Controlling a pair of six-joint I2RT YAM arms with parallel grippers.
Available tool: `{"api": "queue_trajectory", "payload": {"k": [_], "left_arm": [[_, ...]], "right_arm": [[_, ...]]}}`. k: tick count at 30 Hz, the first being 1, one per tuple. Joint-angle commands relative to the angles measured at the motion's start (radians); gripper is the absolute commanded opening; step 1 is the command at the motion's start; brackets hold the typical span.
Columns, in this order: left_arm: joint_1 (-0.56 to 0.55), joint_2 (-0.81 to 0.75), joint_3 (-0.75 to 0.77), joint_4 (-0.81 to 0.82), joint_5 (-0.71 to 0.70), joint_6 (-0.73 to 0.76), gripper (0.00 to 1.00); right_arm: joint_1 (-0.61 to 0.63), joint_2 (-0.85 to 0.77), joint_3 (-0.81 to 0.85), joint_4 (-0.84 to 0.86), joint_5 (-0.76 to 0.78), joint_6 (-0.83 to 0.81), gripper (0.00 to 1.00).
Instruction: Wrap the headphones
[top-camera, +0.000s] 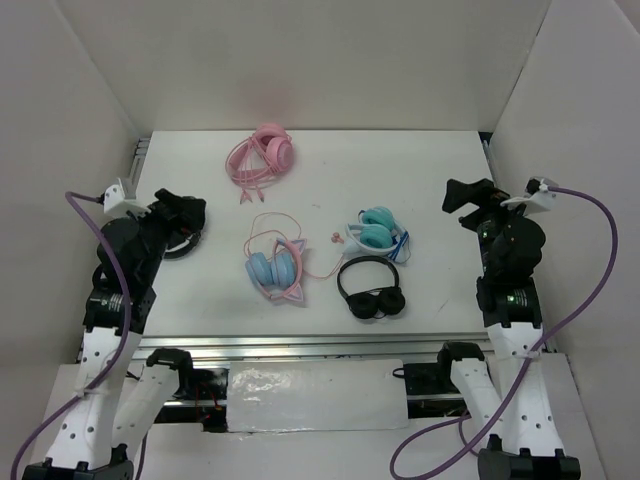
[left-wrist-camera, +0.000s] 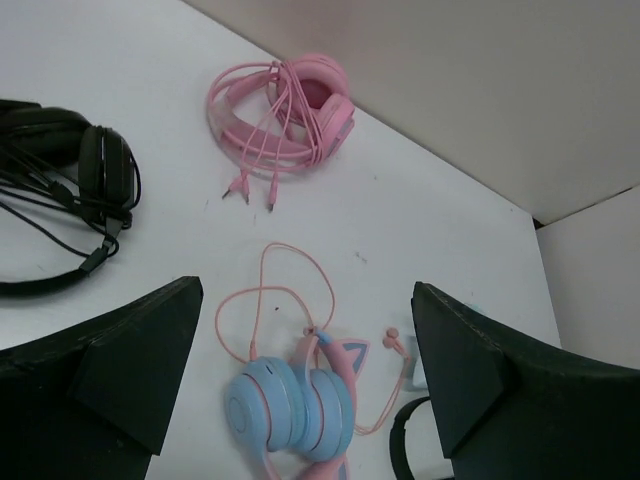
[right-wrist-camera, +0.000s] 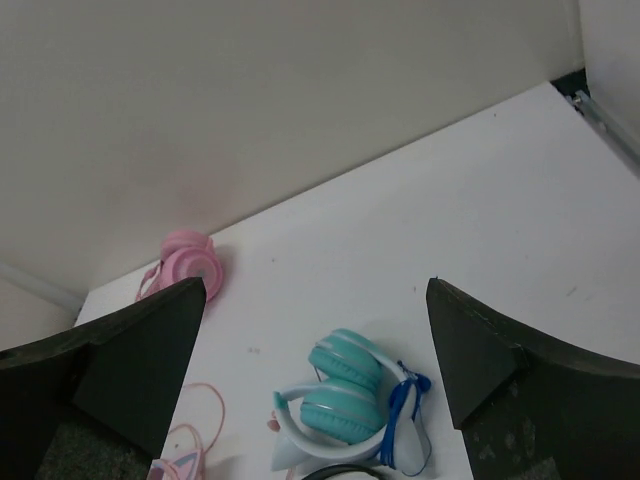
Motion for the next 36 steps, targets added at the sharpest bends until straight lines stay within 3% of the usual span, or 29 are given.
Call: {"api": "queue_trajectory", "payload": {"k": [1, 5, 8, 12, 13, 16, 19, 27, 36], "left_arm": [[-0.002, 0.011, 0.009, -0.041, 0.039, -0.047, 0.99], [-0.016, 0.083, -0.005, -0.066, 0.141, -0.055, 0.99], [-0.076, 0.131, -0.039, -0.108, 0.137, -0.065, 0.99], [-0.277, 0.157, -0.132, -0.08, 0.136, -0.148, 0.99], [-0.331, 0.169, -0.151, -0.084, 0.093, -0.17, 0.99], [-0.657, 0.253, -0.133, -0.185, -0.181, -0.324, 0.99], [-0.786, 0.316, -0.103, -0.283, -0.321, -0.465, 0.99], [-0.841, 0.387, -0.155, -0.417, -0.348, -0.849, 0.99], [-0.673, 0.439, -0.145, -0.349, -0.421, -0.804, 0.99]], "right_arm": [[-0.003, -0.02, -0.025, -0.024, 0.004, 0.009, 1.0], [-0.003, -0.055, -0.078, 0.04, -0.021, 0.015, 1.0], [-0.005, -0.049, -0.091, 0.062, -0.072, 0.012, 1.0], [-0.005, 0.013, -0.058, -0.011, -0.094, 0.03, 1.0], [-0.005, 0.029, -0.041, -0.035, -0.101, 0.033, 1.0], [-0.005, 0.079, -0.025, -0.081, -0.115, 0.027, 1.0], [-0.003, 0.057, -0.061, -0.07, -0.068, 0.055, 1.0], [-0.002, -0.058, -0.136, -0.073, 0.052, 0.095, 1.0], [0.001, -0.029, -0.127, -0.075, 0.038, 0.093, 1.0]]}}
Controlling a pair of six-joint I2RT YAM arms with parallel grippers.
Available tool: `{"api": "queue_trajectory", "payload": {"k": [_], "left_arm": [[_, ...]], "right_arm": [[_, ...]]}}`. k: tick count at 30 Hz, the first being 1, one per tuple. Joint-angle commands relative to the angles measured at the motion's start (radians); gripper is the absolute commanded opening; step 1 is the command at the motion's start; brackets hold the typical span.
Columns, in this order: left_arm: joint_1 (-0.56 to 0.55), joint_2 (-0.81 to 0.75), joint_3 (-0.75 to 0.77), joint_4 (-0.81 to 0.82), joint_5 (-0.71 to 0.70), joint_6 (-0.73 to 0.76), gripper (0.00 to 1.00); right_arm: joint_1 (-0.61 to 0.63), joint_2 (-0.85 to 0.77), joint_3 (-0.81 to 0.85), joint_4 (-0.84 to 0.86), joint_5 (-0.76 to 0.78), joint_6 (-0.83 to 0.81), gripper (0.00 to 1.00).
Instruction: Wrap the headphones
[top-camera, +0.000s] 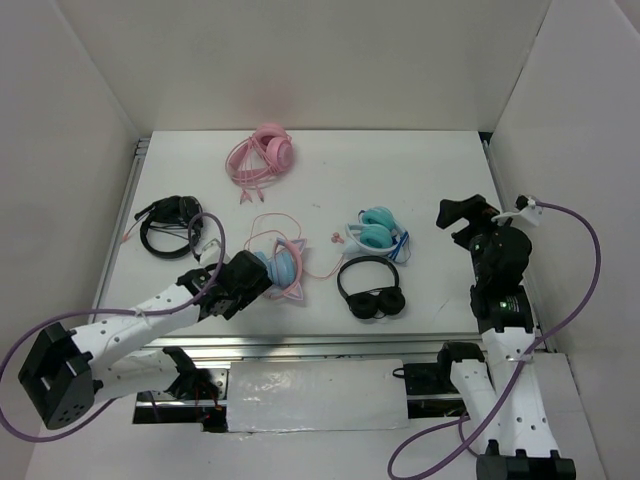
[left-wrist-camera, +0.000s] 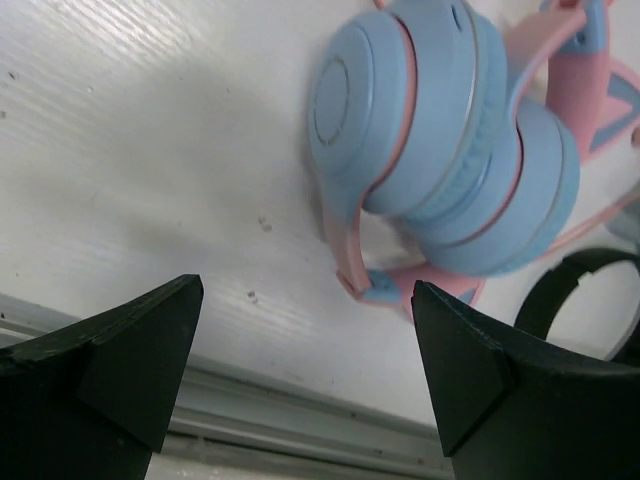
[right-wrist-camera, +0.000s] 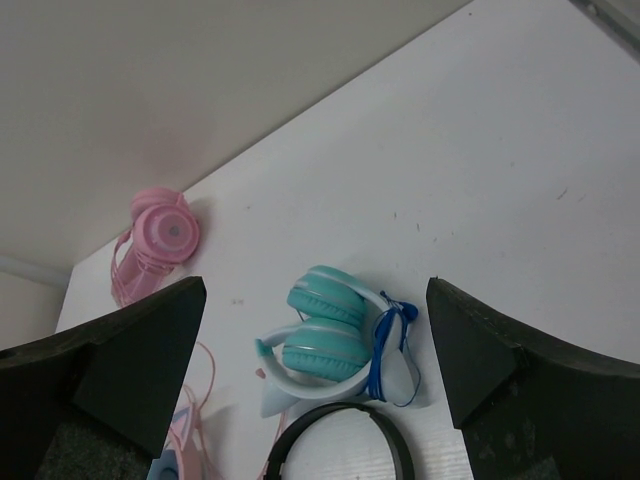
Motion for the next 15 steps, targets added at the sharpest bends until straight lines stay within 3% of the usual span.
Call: {"api": "queue_trajectory", "payload": {"k": [1, 9, 15], "left_arm": [[0.041, 0.058, 0.036, 0.022, -0.049, -0.009, 0.99], [0.049, 0.213, 0.026, 0.102, -0.029, 0.007, 0.89], [0.067, 0.308, 0.029, 0.221, -0.005, 0.086, 0.53]], "right_arm": [[0.001, 0.016, 0.003, 0.004, 0.041, 0.008, 1.0], [0.0, 0.045, -0.007, 0.013, 0.072, 0.015, 1.0], [0.001, 0.056, -0.007, 0.013, 0.071, 0.018, 1.0]]}}
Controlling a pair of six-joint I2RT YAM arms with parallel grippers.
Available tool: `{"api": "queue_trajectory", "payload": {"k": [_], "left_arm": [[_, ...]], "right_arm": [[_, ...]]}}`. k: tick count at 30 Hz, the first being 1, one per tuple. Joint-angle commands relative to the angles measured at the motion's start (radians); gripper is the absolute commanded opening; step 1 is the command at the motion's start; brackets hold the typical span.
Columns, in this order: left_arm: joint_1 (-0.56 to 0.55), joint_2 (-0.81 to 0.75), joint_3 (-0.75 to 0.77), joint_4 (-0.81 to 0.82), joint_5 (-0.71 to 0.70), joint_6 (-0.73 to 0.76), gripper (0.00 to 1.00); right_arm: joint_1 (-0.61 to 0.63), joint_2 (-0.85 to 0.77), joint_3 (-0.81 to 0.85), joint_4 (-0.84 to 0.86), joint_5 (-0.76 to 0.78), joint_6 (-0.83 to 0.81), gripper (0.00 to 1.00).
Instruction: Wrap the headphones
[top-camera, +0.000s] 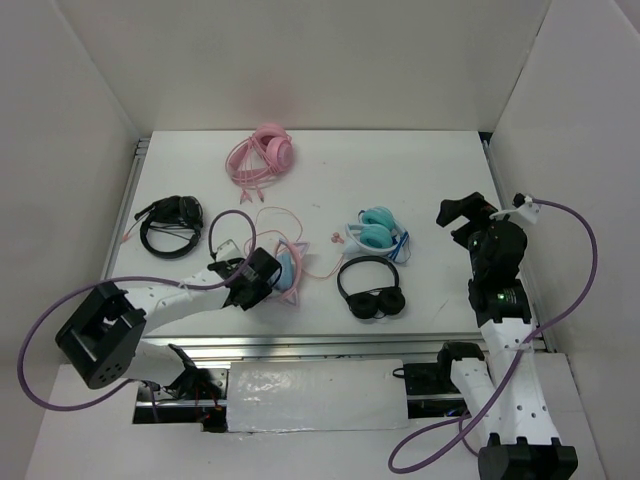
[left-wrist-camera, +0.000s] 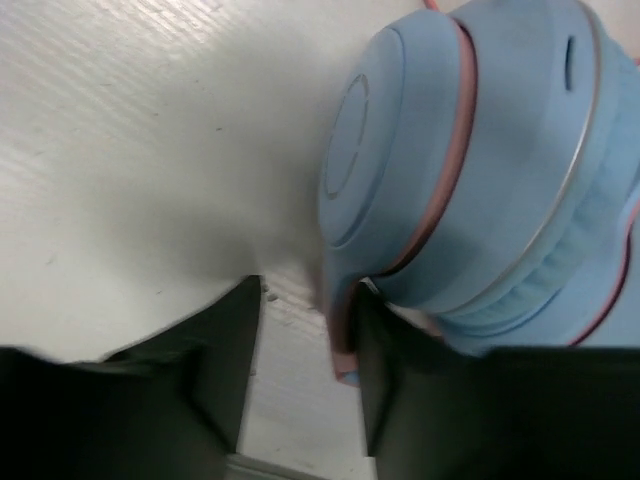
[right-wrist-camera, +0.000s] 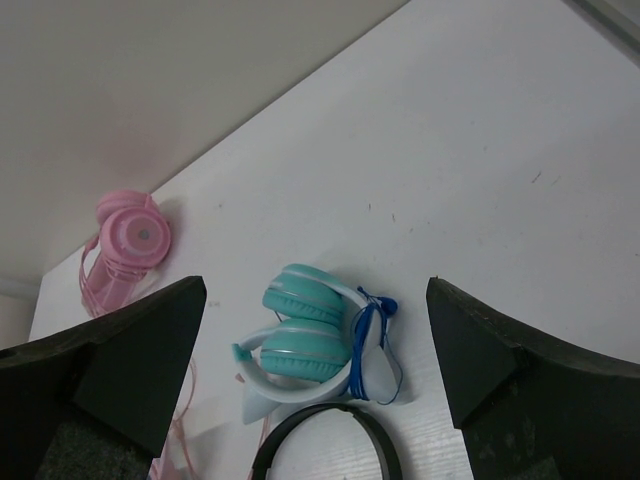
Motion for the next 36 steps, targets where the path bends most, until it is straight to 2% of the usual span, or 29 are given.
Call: {"api": "queue_trajectory", "payload": {"k": [1, 4, 6, 9, 10, 11, 13, 17, 20, 21, 23, 26, 31, 33, 36], "left_arm": [[0.012, 0.043, 0.033, 0.083, 0.007, 0.06, 0.45], [0.008, 0.086, 0.056, 0.082, -0.013, 0.069, 0.34], [0.008, 0.105, 0.062, 0.095, -0.027, 0.088, 0.3], [0.011, 0.102, 0.09, 0.108, -0.056, 0.12, 0.16], [0.012, 0.099, 0.102, 0.089, -0.067, 0.135, 0.03], [0.019, 0.093, 0.119, 0.082, -0.096, 0.153, 0.0], [0.025, 0.085, 0.18, 0.048, -0.131, 0.227, 0.0], [0.042, 0.04, 0.364, 0.02, -0.24, 0.434, 0.0], [0.064, 0.01, 0.483, 0.01, -0.255, 0.621, 0.0], [0.074, 0.004, 0.574, -0.021, -0.268, 0.65, 0.0], [0.109, -0.016, 0.654, 0.003, -0.237, 0.738, 0.0], [0.157, -0.036, 0.821, 0.052, -0.077, 0.896, 0.0], [0.169, -0.026, 0.999, 0.056, -0.001, 1.08, 0.0], [0.17, -0.006, 1.089, 0.045, 0.083, 1.17, 0.0], [0.17, 0.035, 1.238, -0.007, 0.136, 1.22, 0.0]], "right_arm": [[0.003, 0.004, -0.001, 0.012, 0.025, 0.008, 1.0], [0.003, -0.002, 0.004, -0.004, 0.036, 0.008, 1.0], [0.001, -0.012, -0.001, -0.002, 0.034, 0.008, 1.0], [0.001, -0.026, 0.001, -0.004, 0.025, -0.001, 1.0], [0.001, -0.034, 0.004, -0.007, 0.01, -0.008, 1.0], [0.001, -0.037, 0.002, -0.007, -0.003, -0.014, 1.0], [0.003, -0.046, 0.004, -0.001, -0.041, -0.044, 1.0], [0.008, -0.054, -0.013, 0.06, -0.263, -0.118, 1.0], [0.021, -0.054, -0.036, 0.132, -0.409, -0.17, 1.0], [0.027, -0.046, -0.05, 0.151, -0.449, -0.185, 1.0], [0.041, -0.037, -0.065, 0.226, -0.53, -0.218, 1.0], [0.099, 0.012, -0.091, 0.304, -0.654, -0.296, 1.0], [0.231, 0.105, -0.088, 0.337, -0.626, -0.4, 1.0], [0.313, 0.176, -0.087, 0.393, -0.583, -0.428, 1.0], [0.415, 0.301, -0.059, 0.497, -0.552, -0.422, 1.0]]}}
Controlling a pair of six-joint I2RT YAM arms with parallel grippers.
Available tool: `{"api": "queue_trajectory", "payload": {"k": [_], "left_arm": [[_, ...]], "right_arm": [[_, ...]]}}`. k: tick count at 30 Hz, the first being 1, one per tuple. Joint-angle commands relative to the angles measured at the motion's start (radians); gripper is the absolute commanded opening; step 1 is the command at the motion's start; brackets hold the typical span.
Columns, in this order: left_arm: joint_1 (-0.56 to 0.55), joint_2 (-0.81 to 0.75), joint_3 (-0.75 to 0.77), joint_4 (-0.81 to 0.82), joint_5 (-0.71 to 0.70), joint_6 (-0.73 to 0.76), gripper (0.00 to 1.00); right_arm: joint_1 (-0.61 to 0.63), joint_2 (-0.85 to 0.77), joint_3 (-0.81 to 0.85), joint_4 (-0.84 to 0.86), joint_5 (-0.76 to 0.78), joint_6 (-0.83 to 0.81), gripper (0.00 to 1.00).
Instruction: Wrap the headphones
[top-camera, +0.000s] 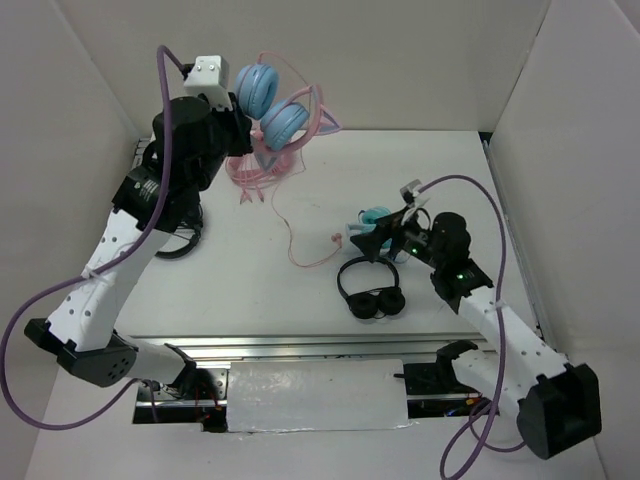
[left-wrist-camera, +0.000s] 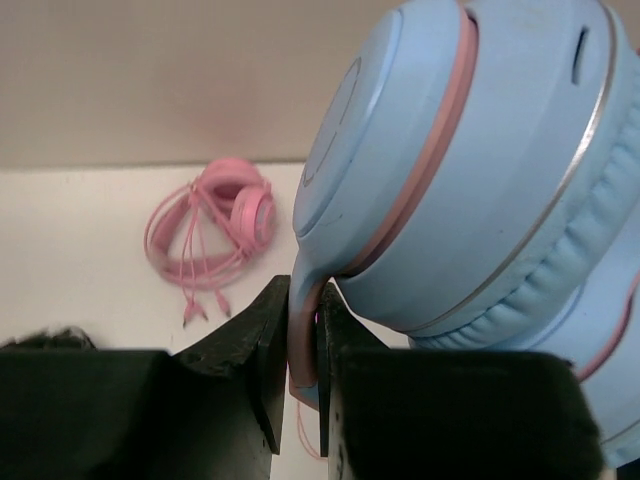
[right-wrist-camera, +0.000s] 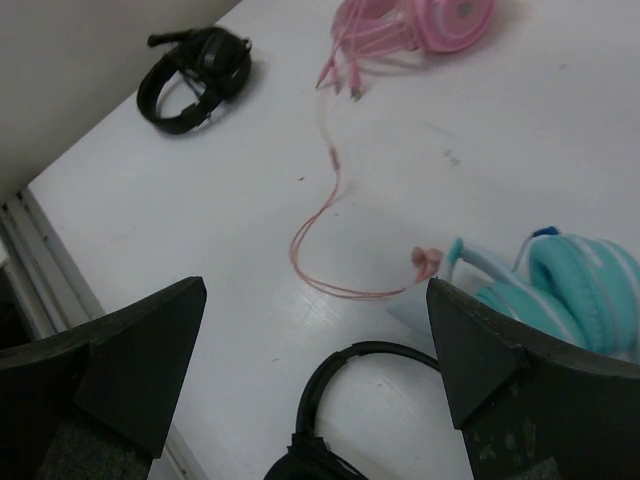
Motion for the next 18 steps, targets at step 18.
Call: {"api": "queue_trajectory", "payload": {"k": [18], "left_arm": [[-0.034, 0.093, 0.457, -0.038, 0.276, 0.148, 0.0]], "right_arm": [[0.288, 0.877, 0.312, 0.791, 0.213, 0.144, 1.0]]}}
